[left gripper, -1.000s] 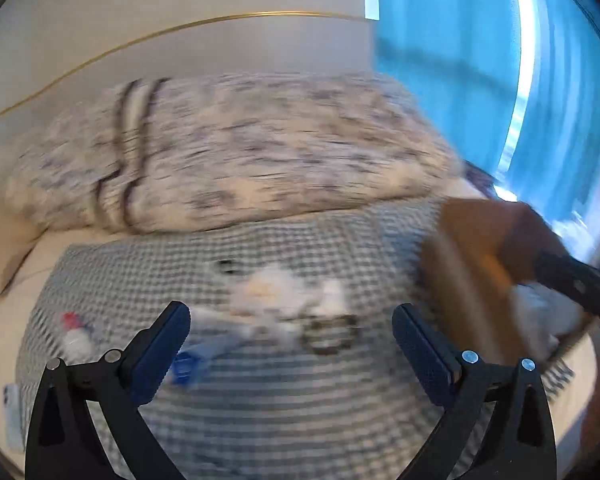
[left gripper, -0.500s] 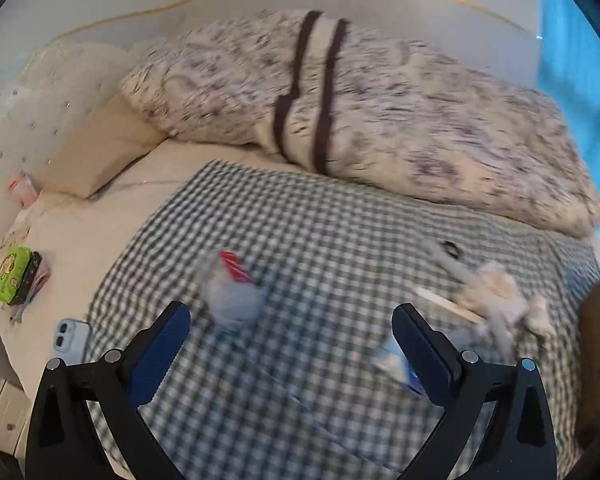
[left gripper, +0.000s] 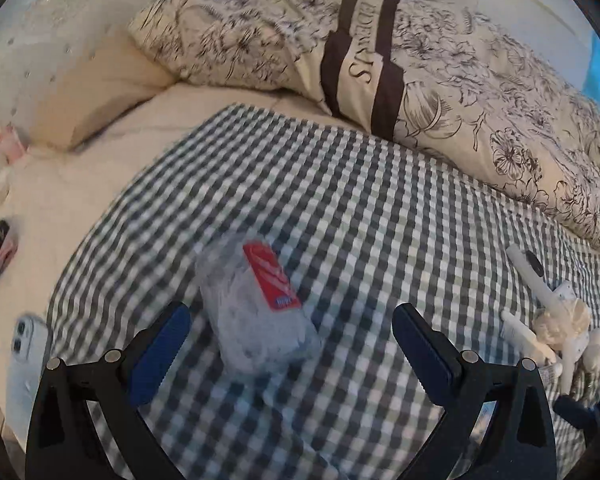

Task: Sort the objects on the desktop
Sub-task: 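Grasp the blue Vinda tissue pack with the right gripper while the left grasps the clear swab box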

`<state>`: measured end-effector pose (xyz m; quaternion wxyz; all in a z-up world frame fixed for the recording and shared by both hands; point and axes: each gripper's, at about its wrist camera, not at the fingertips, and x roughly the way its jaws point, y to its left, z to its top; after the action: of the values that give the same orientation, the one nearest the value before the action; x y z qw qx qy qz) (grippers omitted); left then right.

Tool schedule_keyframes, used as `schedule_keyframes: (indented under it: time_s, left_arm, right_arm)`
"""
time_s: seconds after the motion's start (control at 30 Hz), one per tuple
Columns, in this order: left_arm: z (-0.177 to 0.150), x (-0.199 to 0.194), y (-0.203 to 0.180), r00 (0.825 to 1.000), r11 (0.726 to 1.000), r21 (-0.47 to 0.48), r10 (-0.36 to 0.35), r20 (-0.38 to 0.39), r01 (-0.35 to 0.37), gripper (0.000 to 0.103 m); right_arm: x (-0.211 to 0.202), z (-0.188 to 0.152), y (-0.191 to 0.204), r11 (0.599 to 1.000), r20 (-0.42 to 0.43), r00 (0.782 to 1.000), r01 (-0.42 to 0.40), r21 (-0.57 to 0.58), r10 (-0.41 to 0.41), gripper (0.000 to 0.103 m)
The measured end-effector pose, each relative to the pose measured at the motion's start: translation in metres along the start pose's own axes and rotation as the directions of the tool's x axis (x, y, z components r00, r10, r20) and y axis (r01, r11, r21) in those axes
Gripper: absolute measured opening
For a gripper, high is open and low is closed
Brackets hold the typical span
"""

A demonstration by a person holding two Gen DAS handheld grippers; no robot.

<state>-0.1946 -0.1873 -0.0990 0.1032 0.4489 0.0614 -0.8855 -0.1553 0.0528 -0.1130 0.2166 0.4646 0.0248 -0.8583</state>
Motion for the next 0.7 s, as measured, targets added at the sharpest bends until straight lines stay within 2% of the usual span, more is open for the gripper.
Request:
schedule_keyframes:
  time_s: [0.1,0.2,0.3,0.37,0.4,0.43,0.5,0.53,0.57,0.6,0.63,0.7]
  left_arm:
    - [0.004,0.016,0.012,1.000,0.997,-0.070,-0.018,-0.018,0.017,0.103]
    - [0.003,0.043,0.022,0.993,0.991,-0.133,0.010,-0.115,-0.026,0.103]
    - [-0.001,0.061,0.030,0.985,0.986,-0.157,0.028,-0.168,-0.055,0.103]
    - [-0.003,0.070,0.034,0.980,0.981,-0.191,0.009,-0.198,-0.047,0.103]
    - [-0.004,0.072,0.034,0.979,0.978,-0.202,0.009,-0.205,-0.051,0.103]
    - [-0.006,0.071,0.035,0.979,0.977,-0.205,0.014,-0.201,-0.056,0.103]
    - [-0.008,0.071,0.031,0.981,0.980,-0.189,0.031,-0.192,-0.068,0.102]
    - [-0.009,0.071,0.029,0.981,0.982,-0.175,0.037,-0.192,-0.071,0.098]
    - [-0.010,0.070,0.026,0.982,0.984,-0.156,0.052,-0.183,-0.081,0.077]
    - [-0.010,0.069,0.020,0.982,0.986,-0.147,0.054,-0.179,-0.081,0.071]
    - [-0.010,0.067,0.019,0.984,0.986,-0.143,0.055,-0.172,-0.081,0.071]
    - [-0.010,0.063,0.020,0.987,0.984,-0.174,0.005,-0.159,-0.033,0.070]
  right_arm:
    - [0.027,0.004,-0.005,1.000,-0.065,0.998,0.011,-0.014,-0.012,0.092]
    - [0.045,0.003,-0.005,0.999,-0.093,0.995,0.030,-0.037,-0.034,0.092]
    - [0.049,0.004,-0.002,0.998,-0.093,0.995,0.038,-0.056,-0.043,0.092]
    - [0.051,0.004,0.002,0.998,-0.095,0.995,0.022,-0.064,-0.028,0.086]
    - [0.051,0.004,0.004,0.997,-0.096,0.995,0.026,-0.072,-0.033,0.073]
    - [0.051,0.005,0.006,0.996,-0.098,0.994,0.033,-0.079,-0.041,0.069]
    - [0.050,0.004,0.007,0.996,-0.094,0.995,0.039,-0.079,-0.047,0.067]
    - [0.050,0.004,0.007,0.996,-0.092,0.995,0.038,-0.074,-0.045,0.066]
    - [0.049,0.004,0.006,0.997,-0.090,0.995,0.036,-0.069,-0.042,0.065]
    - [0.048,0.004,0.007,0.997,-0.089,0.995,0.034,-0.066,-0.040,0.065]
    - [0.046,0.003,0.007,0.998,-0.088,0.995,0.033,-0.062,-0.038,0.065]
    - [0.042,0.002,0.007,0.998,-0.085,0.996,0.023,-0.052,-0.027,0.064]
